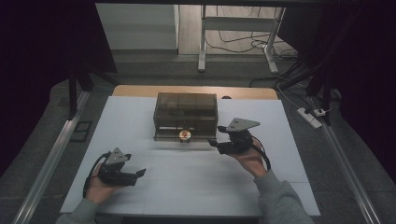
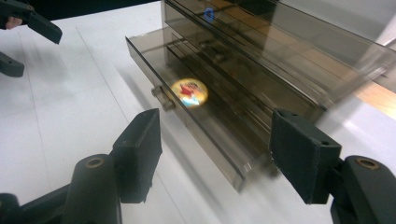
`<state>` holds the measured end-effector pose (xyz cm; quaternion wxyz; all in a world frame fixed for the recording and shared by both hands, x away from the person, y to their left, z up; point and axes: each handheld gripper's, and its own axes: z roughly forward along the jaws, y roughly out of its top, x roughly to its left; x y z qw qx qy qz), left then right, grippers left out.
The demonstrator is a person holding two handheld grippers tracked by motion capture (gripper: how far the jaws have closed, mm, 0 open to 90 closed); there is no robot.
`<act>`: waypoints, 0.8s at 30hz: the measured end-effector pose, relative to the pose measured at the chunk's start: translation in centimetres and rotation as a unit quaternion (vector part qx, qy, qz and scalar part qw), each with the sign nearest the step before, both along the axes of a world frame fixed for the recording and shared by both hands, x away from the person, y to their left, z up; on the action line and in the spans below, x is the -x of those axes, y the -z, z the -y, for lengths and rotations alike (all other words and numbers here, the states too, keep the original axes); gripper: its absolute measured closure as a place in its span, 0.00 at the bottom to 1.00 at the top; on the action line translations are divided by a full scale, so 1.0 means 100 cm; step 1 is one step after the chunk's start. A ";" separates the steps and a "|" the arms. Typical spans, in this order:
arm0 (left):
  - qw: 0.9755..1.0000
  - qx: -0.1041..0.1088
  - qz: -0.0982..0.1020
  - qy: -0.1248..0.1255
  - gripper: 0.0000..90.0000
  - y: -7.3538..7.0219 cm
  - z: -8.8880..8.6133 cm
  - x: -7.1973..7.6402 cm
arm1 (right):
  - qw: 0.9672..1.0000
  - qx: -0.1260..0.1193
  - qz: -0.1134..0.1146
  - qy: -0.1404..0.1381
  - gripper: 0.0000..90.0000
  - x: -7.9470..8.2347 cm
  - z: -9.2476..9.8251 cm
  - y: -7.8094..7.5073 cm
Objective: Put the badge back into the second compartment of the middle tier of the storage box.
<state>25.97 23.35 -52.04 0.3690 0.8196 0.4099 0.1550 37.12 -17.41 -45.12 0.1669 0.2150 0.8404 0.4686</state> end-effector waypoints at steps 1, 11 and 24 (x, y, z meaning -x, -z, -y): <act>1.000 0.002 -0.001 0.000 0.18 0.000 0.000 0.000 | 1.000 -0.001 0.000 0.004 0.38 0.002 0.005 0.000; 1.000 0.002 0.000 0.001 0.18 0.000 0.000 0.000 | 0.999 -0.003 -0.013 0.042 0.37 0.016 0.050 0.010; 1.000 0.001 0.001 0.004 0.18 0.000 0.001 0.001 | 0.996 0.000 -0.022 0.082 0.37 0.035 0.091 0.027</act>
